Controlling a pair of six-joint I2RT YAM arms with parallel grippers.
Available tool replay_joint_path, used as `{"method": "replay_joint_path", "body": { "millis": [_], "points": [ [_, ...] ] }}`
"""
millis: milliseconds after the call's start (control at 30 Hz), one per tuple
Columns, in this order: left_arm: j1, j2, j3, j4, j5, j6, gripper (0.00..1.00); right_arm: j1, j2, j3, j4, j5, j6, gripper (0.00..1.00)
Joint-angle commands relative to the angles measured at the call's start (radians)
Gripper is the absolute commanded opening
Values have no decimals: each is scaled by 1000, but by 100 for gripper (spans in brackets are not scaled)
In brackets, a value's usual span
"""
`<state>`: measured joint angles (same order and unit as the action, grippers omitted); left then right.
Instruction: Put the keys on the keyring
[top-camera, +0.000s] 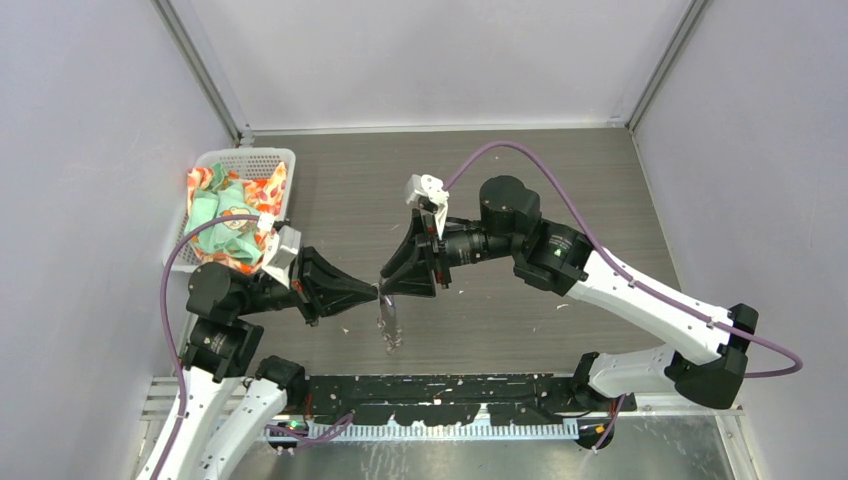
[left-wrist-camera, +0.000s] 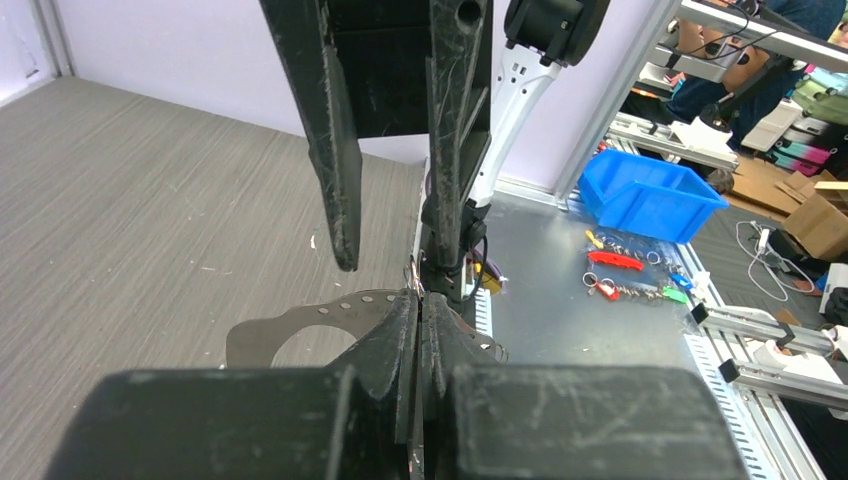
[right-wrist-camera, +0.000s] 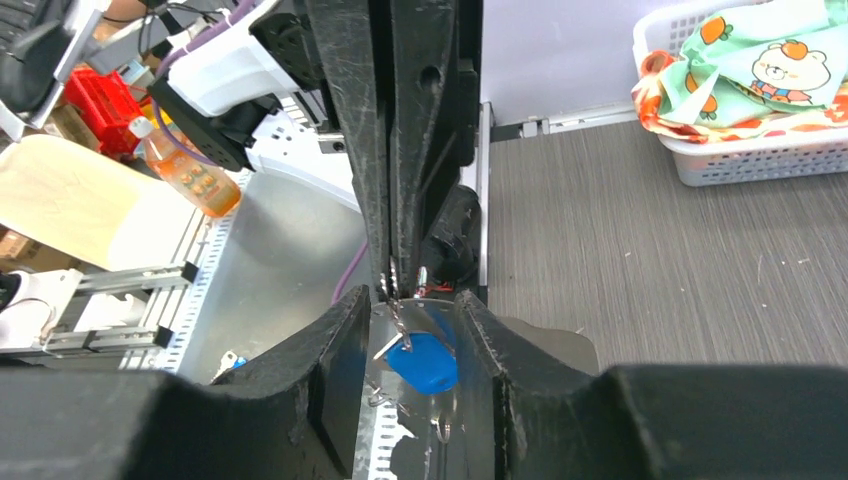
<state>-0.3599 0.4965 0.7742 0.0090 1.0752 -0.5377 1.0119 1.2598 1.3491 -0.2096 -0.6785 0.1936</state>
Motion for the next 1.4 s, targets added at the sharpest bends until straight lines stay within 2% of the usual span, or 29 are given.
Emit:
{"method": "replay_joint_path", "body": {
  "millis": [0,433,667,700,767,867,1000,1100,1167,1300,1333,1367],
  "points": [
    [-1,5,33,49,9,-21,0,-3,-42,0,87,-34,40,40],
    [-1,8,36,43,-9,-18,0,-3,-14,12,73,-76,56,18],
    [-1,7,36,42,-18,-18,0,-4,-3,13,63,-75,59,25],
    [-1,7,36,42,-17,-18,0,-3,-1,14,62,-70,59,26],
    [-1,7,37,43,-18,-18,0,-3,3,15,53,-43,58,36],
    [-1,7,37,42,-18,-19,0,-3,7,11,63,-40,61,37],
    [-1,7,39,40,-18,-17,0,-3,9,12,80,-50,68,30],
    [-1,7,36,38,-21,-13,0,-4,10,14,82,-59,70,16],
    [-1,6,33,31,-20,-3,0,-3,7,15,78,-49,70,2],
    [-1,5,18,-20,-26,41,0,-4,-2,29,26,-11,56,1],
    [-1,8,14,-53,-34,54,3,-3,-2,44,-10,0,39,1],
    [-1,11,13,-83,-37,78,12,-3,0,62,-61,13,20,1]
  ]
}}
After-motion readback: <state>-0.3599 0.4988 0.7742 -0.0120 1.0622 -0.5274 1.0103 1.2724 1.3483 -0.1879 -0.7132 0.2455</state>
